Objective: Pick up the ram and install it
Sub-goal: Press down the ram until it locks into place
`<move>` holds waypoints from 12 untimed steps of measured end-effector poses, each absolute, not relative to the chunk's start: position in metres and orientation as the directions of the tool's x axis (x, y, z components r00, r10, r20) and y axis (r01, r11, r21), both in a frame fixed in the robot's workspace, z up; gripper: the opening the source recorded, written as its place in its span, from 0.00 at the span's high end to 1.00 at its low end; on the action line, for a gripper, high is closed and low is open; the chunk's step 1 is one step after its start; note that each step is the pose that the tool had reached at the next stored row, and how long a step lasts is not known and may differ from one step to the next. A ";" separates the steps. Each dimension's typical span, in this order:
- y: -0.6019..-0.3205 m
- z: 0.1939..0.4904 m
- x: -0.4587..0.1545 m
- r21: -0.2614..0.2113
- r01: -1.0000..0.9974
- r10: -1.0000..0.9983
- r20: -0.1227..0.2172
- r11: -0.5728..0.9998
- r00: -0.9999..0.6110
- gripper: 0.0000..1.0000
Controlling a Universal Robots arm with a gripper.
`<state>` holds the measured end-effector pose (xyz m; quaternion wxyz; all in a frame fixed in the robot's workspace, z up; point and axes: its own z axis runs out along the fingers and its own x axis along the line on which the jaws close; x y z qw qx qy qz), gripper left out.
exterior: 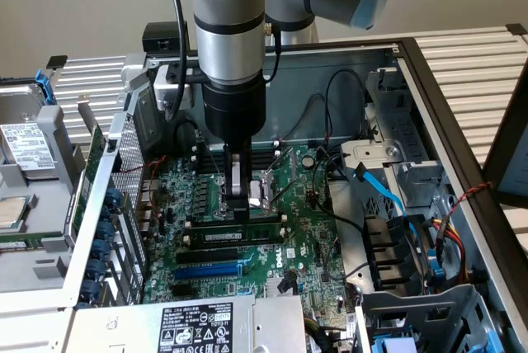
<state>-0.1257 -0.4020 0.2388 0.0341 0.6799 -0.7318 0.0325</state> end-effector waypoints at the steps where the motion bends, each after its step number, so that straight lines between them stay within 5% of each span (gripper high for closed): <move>1: -0.402 0.240 -0.126 -0.001 -0.997 -0.993 0.094 0.074 -0.073 0.89; 12: -0.402 0.240 -0.126 -0.001 -0.997 -0.993 0.094 0.073 -0.073 0.89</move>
